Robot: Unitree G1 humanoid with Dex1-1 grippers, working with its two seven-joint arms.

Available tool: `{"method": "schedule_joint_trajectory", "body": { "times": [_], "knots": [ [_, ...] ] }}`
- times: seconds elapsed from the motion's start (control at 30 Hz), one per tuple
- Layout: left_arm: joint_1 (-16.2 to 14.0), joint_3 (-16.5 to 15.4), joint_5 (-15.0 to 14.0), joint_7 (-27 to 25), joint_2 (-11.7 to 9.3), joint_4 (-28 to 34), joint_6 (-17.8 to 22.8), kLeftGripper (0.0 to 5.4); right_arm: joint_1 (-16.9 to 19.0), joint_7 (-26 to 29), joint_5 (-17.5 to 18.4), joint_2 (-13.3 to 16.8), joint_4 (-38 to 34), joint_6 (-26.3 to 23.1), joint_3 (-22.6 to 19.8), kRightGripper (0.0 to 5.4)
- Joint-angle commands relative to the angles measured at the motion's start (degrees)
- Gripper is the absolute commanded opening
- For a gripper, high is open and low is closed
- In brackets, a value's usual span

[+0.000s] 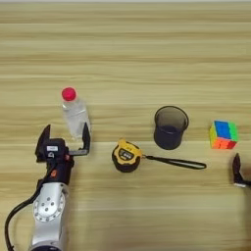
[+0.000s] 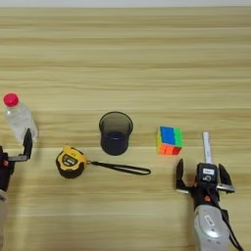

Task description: Move the objects on the table

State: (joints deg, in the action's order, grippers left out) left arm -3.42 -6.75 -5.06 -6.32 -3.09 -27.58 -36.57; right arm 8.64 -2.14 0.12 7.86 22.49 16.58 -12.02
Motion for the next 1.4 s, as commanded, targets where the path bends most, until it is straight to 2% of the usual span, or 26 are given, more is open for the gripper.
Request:
{"method": "schedule_joint_trajectory", "body": {
  "times": [0.03, 0.43, 1.03, 1.4],
  "knots": [
    [0.0, -0.15, -0.09, -0.09, -0.24, 0.22, 0.74, 5.4, -1.31, -0.54, 0.17, 0.18, 3.37, 1.27, -0.31, 5.38],
    [0.0, -0.25, -0.19, -0.16, -0.29, 0.31, 0.75, 5.4, -3.39, -2.66, 0.25, 1.7, 8.45, 3.28, -2.07, 5.38],
    [-0.13, -0.43, -0.25, -0.3, -0.37, 0.66, 0.87, 5.4, -4.24, 1.93, 6.7, 0.24, 10.3, -0.67, -3.04, 5.38],
    [-0.02, -0.51, -0.32, -0.42, -0.45, 0.53, 0.85, 5.4, -4.6, 1.77, 6.95, 0.31, 11.49, -1.58, -2.91, 5.38]
  ]
}}
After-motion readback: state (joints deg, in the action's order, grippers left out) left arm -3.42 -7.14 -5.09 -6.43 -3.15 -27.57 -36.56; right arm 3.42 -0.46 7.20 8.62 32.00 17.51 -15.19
